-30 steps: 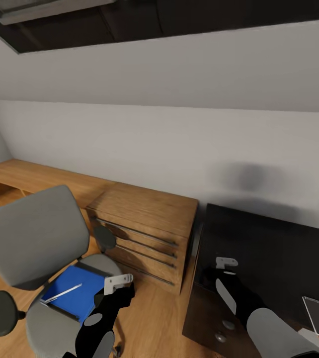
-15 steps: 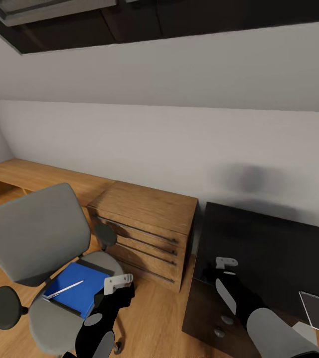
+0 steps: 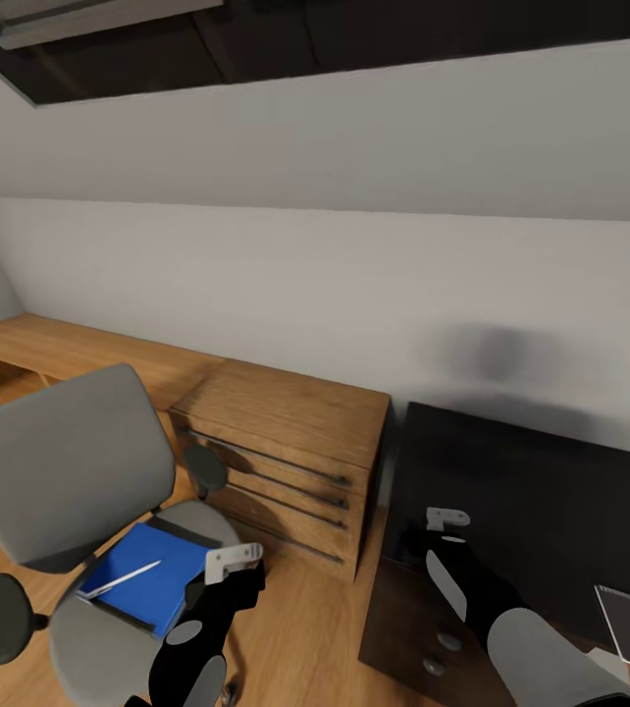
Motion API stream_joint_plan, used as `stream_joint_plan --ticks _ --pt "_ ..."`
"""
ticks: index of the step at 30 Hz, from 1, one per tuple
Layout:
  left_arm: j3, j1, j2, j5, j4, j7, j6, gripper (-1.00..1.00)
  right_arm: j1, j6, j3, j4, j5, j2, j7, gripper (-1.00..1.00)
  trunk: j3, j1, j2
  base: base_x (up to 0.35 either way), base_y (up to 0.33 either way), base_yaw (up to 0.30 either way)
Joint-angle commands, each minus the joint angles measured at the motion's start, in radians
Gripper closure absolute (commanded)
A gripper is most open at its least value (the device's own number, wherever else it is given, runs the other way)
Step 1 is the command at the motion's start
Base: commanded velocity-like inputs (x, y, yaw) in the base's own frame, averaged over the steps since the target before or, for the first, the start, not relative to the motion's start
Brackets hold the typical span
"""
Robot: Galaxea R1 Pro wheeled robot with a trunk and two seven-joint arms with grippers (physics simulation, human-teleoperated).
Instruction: In the bedroom, organize the workspace by keeping the computer under the desk, ensuring the monitor is on the desk, placing the keyboard on the desk next to the monitor, placing the mouse on the desk next to the keyboard, moving the folder from the swivel chair onto the desk next to the mouse, stacking the notebook on top of the folder with the pen on top of the notebook, and positioning the swivel chair next to the desk.
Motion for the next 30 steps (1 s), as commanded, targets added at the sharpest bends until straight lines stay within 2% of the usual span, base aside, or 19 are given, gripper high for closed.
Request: stream_joint_plan --ticks 1,24,25,30 --pt "-0.001 -0.001 0.000 0.009 -0.001 0.009 0.002 -1.00 -0.001 0.005 0.008 -0.002 -0.008 -0.001 -0.008 -1.00 -0.001 0.000 -0.001 0.082 -0.026 0.000" --pt "-0.001 -0.001 0.000 0.009 0.001 0.009 0.002 -1.00 -0.001 0.005 0.008 -0.002 -0.006 0.000 -0.008 -1.00 -0.001 0.000 -0.001 0.011 -0.003 0.000" --pt "-0.001 -0.001 0.000 0.009 0.001 0.009 0.002 -1.00 -0.001 0.005 0.008 -0.002 -0.005 0.000 -0.008 1.00 -0.001 0.000 -0.001 0.000 0.000 0.000" --pt "-0.001 -0.001 0.000 0.009 0.001 0.009 0.002 -1.00 -0.001 0.004 0.008 -0.004 -0.002 -0.001 -0.007 1.00 -0.001 0.000 -0.001 0.000 0.000 0.000"
